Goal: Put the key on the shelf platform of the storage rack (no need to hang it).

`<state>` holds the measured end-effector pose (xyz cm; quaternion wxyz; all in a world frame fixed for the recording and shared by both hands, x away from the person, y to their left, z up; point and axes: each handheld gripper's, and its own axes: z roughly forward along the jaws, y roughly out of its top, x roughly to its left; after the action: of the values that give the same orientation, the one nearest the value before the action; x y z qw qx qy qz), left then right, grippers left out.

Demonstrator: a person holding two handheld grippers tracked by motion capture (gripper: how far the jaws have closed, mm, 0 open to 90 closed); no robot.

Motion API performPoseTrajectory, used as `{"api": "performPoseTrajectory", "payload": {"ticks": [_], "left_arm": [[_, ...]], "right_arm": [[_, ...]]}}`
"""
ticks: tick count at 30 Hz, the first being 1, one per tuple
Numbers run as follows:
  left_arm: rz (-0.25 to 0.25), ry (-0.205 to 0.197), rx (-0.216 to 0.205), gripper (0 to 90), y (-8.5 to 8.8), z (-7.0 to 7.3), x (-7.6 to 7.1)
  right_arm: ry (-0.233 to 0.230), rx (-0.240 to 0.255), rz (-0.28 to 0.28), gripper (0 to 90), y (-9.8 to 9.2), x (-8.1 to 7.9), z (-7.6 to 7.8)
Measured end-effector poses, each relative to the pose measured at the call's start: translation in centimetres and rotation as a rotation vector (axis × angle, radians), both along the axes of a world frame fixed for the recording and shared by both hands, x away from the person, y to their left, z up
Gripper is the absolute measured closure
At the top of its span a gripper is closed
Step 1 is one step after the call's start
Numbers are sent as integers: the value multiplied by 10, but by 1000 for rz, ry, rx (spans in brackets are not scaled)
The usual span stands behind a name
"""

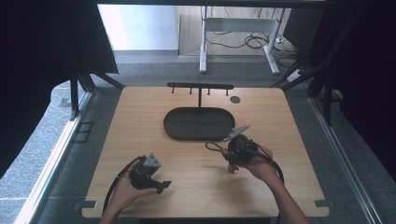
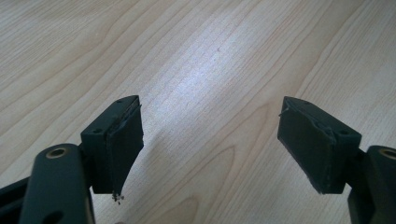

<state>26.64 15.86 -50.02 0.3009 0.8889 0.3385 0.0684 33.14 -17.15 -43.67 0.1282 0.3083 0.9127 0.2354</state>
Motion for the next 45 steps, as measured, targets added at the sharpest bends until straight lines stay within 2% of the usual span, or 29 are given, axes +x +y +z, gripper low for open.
{"api": "performPoseTrajectory", "payload": {"ticks": [8,32,45], "left_arm": [[-1,-3,0,230,1,1,0],[4,-2,-6,230,2,2,0],[10,-5,-13,231,7,5,0]], "right_arm": [[-10,-2,-10,664,-2,8,13],[-5,-11,-6,664,2,30,35],[16,-24,-17,664,12,68,42]]}}
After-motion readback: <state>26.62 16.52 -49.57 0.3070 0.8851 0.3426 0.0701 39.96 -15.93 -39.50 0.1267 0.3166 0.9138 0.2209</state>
